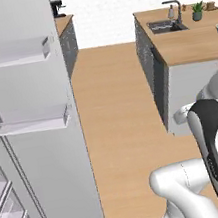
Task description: Take the strawberry from the fridge and place it on top of the pancake, located on the dining counter.
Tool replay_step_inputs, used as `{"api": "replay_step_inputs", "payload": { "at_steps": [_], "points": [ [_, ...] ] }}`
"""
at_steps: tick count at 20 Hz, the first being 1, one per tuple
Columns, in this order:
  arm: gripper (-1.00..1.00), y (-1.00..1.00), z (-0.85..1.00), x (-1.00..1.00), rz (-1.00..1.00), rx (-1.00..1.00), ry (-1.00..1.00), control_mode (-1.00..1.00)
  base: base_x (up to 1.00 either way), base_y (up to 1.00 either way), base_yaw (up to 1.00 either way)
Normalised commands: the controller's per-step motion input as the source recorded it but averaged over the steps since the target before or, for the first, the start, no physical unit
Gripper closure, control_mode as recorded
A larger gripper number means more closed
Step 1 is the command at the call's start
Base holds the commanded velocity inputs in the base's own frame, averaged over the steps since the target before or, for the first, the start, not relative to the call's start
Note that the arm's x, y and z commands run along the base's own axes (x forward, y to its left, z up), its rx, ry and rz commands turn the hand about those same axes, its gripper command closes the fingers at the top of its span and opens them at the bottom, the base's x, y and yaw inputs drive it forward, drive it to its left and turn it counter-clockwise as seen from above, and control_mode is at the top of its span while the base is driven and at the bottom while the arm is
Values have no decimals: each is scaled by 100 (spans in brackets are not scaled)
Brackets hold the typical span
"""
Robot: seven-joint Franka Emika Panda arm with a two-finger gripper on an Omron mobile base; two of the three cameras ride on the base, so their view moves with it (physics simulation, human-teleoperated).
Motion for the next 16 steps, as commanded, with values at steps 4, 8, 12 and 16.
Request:
{"api": "replay_step_inputs", "payload": {
  "at_steps": [4, 8, 12, 16],
  "points": [
    [100, 0, 0, 0, 0, 0, 0, 100, 43, -62, -70],
    [100, 0, 0, 0, 0, 0, 0, 100, 96, -94, -47],
    [100, 0, 0, 0, 0, 0, 0, 100, 100, -100, -26],
    [100, 0, 0, 0, 0, 0, 0, 100, 91, -100, -25]
  ]
}}
